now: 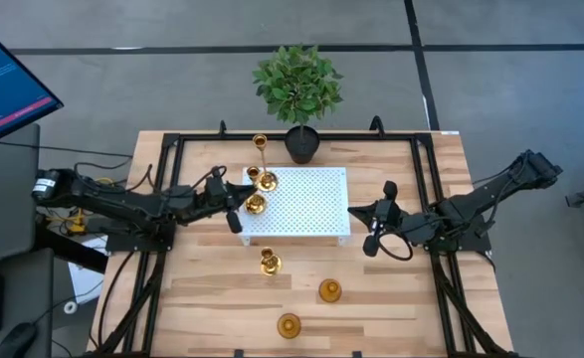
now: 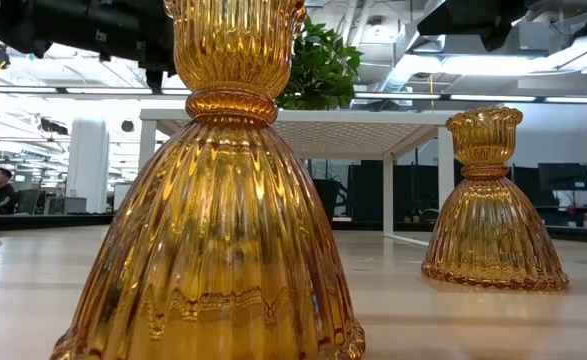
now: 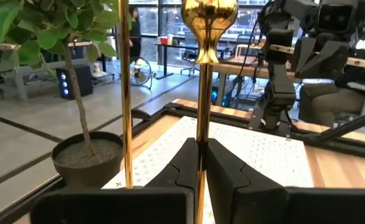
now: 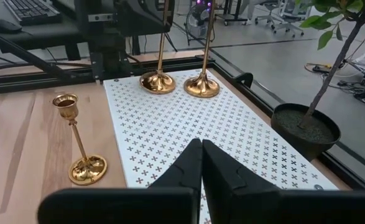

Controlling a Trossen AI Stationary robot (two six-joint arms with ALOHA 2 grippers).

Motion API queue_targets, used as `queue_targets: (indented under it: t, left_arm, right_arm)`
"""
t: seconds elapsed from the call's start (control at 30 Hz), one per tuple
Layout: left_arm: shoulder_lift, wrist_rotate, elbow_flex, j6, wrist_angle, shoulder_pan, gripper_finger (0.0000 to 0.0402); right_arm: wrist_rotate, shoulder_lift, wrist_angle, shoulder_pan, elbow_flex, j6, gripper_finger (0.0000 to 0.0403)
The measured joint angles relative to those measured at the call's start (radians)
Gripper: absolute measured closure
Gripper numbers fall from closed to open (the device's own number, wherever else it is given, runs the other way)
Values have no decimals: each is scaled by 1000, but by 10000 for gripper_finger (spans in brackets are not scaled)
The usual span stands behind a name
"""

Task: Pick & Place candle stick holders
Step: Put the top gold candle holder on the shelf

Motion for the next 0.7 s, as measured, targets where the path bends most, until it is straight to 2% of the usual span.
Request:
queue_targets:
  t: [0.13,0.43,0.7]
  left_arm:
    - [0,0,-13,-30,6,0,387]
    - [2,0,-22,-55,-18,0,323]
    - [-42,0,-20,-5,-10,0,306]
  right_arm:
    - [0,0,0,0,0,0,402]
    - [-3,0,0,0,0,0,403]
    - [-38,3,-4,0,0,0,403]
